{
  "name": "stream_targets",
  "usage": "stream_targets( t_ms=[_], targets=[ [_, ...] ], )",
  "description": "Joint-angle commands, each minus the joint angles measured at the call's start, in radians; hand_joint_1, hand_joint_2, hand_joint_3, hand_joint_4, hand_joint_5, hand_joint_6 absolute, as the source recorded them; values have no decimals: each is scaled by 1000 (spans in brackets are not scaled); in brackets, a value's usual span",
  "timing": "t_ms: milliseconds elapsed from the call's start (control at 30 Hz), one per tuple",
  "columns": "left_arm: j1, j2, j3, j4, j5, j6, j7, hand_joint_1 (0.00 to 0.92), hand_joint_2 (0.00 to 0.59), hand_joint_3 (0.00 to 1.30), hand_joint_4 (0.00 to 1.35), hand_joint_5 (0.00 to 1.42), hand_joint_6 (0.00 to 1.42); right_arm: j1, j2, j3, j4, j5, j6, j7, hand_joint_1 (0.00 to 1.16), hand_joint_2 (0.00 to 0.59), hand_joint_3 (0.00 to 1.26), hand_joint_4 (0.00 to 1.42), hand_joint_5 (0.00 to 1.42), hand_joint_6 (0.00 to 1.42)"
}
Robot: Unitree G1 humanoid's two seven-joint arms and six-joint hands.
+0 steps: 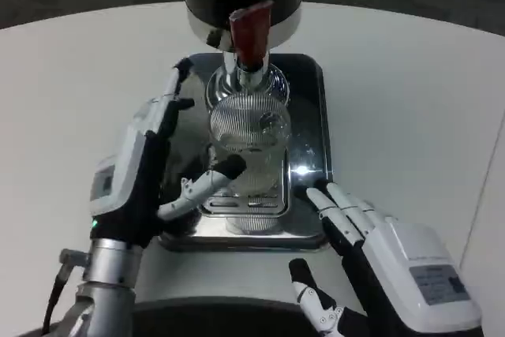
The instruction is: Grasp the cup under the faucet to collect the drink, then remove the cup.
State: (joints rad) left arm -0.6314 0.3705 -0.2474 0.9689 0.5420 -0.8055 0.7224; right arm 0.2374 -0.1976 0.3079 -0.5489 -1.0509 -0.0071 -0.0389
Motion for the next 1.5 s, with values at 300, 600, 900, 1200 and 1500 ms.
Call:
stream_targets(
  t_ms=[300,600,900,1200,1500],
  targets=[
    [239,112,181,-471,-254,-49,-327,0,88,0,0,150,62,-11,-5,20,16,19,0,21,295,509,134,74,133,218],
    [291,238,241,-807,-676,12,-779,0,183,0,0,0,0,6,11,37,-8,-7,14,20,357,518,136,74,133,228],
    [213,305,347,-1008,-1089,348,-1152,0,220,0,0,0,0,16,30,41,-31,-21,19,27,369,516,136,74,133,231],
    [29,288,378,-925,-1059,463,-1353,0,143,0,0,13,4,48,35,47,-57,-36,25,26,372,507,145,84,146,237],
    [-15,246,379,-912,-961,450,-1393,0,128,0,0,52,44,62,40,40,-69,-43,34,22,373,506,146,86,157,260]
  ],
)
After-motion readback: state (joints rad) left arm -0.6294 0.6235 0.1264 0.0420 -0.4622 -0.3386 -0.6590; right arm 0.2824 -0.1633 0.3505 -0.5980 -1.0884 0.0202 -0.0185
